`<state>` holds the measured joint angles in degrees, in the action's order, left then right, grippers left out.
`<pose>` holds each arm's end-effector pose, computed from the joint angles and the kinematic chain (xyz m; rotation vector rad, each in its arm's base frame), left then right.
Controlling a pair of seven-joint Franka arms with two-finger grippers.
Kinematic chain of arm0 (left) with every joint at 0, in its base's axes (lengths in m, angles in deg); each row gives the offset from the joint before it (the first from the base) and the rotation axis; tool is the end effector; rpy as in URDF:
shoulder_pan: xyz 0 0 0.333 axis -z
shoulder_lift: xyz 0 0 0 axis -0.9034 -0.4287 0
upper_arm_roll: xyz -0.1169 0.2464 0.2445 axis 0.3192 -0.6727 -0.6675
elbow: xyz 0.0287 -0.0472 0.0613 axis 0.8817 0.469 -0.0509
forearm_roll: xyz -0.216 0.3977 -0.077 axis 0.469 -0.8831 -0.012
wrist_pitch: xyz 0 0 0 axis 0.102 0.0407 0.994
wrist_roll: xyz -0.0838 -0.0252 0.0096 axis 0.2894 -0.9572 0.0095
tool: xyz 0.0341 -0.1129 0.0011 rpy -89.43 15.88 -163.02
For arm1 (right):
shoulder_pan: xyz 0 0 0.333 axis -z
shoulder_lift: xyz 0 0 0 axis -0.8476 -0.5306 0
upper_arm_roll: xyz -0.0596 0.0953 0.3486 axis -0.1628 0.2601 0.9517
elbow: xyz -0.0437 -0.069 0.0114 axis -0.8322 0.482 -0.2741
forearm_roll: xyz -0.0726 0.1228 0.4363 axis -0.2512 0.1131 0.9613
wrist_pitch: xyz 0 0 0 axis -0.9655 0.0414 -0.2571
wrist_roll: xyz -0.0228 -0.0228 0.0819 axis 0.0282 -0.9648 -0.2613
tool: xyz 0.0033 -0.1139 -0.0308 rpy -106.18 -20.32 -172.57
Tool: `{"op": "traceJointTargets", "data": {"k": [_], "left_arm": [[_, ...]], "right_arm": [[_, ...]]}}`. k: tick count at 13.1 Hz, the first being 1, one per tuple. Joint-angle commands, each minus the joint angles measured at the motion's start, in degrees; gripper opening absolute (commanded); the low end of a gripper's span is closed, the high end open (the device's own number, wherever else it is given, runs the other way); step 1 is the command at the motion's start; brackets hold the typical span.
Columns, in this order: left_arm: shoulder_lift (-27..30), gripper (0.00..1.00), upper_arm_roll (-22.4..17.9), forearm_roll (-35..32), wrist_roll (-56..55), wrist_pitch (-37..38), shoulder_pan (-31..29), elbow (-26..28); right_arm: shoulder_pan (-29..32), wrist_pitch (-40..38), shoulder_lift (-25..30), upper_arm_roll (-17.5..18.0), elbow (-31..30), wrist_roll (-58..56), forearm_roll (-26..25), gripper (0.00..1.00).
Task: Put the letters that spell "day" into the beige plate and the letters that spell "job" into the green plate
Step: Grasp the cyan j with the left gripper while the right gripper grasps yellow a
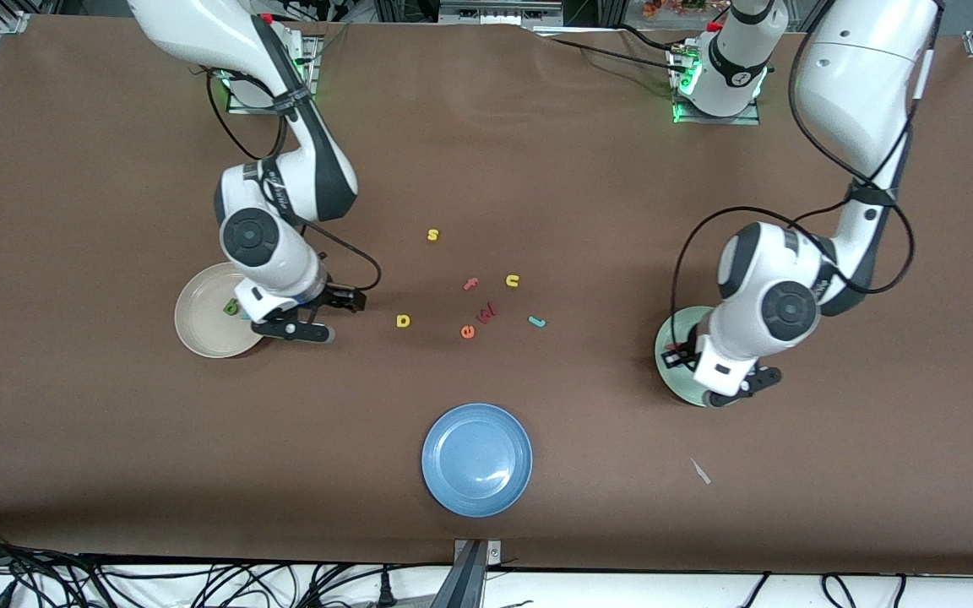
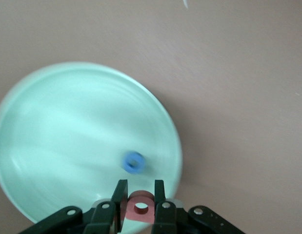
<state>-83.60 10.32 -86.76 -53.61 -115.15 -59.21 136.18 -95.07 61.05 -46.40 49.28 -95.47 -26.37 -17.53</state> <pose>0.7429 -0.1458 0.2322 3.0539 0.5559 -0.1330 0.6470 0.2936 0.2469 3.1101 -0.2323 -0.0828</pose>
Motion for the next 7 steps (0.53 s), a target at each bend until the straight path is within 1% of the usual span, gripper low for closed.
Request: {"op": "traceJointTargets", "data": {"k": [1,2,3,4,5,6,7], "left_arm": [[-1.8,0.02,0.5,-1.2,7.7,1.1,-4.0,-0.1],[-3.2,0.02,0.5,-1.2,7.8,1.1,-4.1,0.0],[-4.0,0.05,0.5,-1.3,8.7,1.1,-4.6,-0.1],[-4.2,0.17,0.5,-1.3,9.7,1.1,-5.2,-0.1],[-4.2,0.5,0.5,-1.2,10.9,1.2,-5.6,-0.1],[-3.8,0.96,0.5,-1.2,12.1,1.3,-5.6,-0.3],[-3.6,1.0,0.5,-1.2,12.4,2.3,-5.7,-0.5]], "right_arm": [[0.3,-0.6,-4.6,3.0,5.9,6.1,1.1,1.0],[0.3,-0.5,-5.9,4.1,7.6,7.3,1.0,1.0],[0.3,-0.3,-7.2,4.9,8.7,7.6,1.1,1.0],[0.3,0.6,-8.2,5.5,9.5,7.5,1.0,1.0],[0.3,1.7,-8.9,6.2,9.6,7.5,1.0,1.0],[0.3,2.8,-9.6,7.1,9.6,7.5,1.0,0.99],[0.3,3.6,-10.3,7.2,9.6,7.4,0.8,0.99]]}}
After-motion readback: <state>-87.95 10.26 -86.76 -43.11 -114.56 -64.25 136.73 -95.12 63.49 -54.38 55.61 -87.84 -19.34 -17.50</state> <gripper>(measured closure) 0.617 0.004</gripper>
